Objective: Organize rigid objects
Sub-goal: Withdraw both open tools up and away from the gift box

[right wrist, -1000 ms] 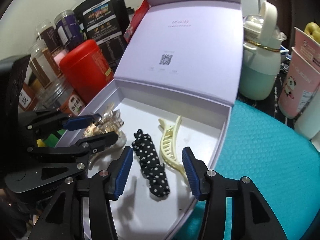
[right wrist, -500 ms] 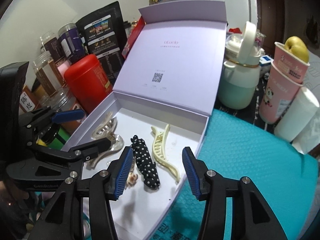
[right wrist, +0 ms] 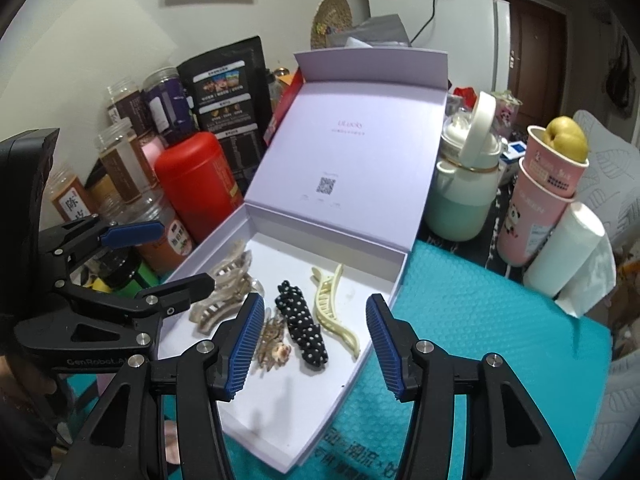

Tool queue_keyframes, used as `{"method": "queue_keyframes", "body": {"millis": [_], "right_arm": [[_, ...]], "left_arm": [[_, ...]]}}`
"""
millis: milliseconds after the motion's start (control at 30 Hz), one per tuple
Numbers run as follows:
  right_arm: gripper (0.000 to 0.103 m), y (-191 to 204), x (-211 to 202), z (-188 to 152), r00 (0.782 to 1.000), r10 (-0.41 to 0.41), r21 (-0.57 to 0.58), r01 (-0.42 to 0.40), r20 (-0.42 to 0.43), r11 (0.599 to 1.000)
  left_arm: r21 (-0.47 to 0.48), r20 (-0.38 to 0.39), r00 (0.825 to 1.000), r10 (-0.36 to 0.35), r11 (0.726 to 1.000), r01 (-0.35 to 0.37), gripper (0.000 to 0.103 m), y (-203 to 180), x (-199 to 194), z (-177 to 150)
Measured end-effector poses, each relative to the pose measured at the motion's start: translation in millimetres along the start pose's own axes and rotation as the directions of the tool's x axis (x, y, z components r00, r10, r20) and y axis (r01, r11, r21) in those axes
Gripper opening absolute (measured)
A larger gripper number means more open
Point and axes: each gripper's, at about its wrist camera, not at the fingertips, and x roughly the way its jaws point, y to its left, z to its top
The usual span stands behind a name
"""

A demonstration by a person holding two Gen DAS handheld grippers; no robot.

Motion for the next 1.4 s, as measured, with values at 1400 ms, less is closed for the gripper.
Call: {"method": "queue_keyframes", "body": {"millis": [1400], "right_arm": [[0.071,109,-117,-43,0.983,0.081,-0.148,-0.057,0.162,0.987]], "left_arm": [[-0.074,0.205,0.975,0.083,0.995,-0.069,0.103,33,-154,-79]]}}
